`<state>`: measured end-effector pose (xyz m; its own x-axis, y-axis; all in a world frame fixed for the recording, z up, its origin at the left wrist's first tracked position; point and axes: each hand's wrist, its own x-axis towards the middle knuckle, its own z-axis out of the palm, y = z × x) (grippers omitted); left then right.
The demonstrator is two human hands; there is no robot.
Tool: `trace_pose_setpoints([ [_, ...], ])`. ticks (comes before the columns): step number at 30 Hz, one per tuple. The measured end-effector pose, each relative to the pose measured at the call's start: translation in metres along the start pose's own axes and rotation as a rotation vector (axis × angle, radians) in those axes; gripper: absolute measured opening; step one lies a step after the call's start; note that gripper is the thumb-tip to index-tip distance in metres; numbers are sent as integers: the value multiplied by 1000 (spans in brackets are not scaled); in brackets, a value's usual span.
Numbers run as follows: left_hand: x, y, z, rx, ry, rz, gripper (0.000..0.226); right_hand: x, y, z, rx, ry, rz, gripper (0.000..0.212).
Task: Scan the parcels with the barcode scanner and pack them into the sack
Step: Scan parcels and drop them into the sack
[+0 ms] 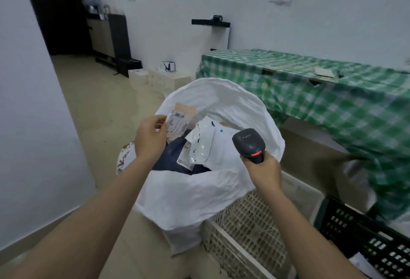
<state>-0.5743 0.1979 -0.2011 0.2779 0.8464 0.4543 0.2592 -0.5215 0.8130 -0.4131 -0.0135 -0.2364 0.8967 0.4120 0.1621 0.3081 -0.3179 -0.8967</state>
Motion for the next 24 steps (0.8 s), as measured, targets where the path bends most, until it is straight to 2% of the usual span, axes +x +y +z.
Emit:
trace_pose_setpoints([
  [6, 83, -14, 62, 210, -73, 264, 20, 76, -23, 38, -30, -49, -50, 23],
  [8, 102, -23, 95, 366, -193, 314, 20, 96, -21, 48, -37, -61, -59, 27],
  [10, 114, -36, 124, 469, -354, 235, 18, 111, -15, 55, -46, -63, -63, 30],
  [12, 119, -49, 138, 400, -414, 183, 28, 121, -9, 59, -52, -67, -61, 28],
  [14, 115, -55, 140, 287, -381, 179, 41, 125, -2, 62, -59, -86, -59, 26],
  [19, 79, -57, 118, 68, -359, 122, 30, 112, 4, 56, -45, -80, -26, 26],
  [24, 21, -31, 97, -106, -391, 44, 26, 70, 6, 10, -136, -27, 18, 19],
])
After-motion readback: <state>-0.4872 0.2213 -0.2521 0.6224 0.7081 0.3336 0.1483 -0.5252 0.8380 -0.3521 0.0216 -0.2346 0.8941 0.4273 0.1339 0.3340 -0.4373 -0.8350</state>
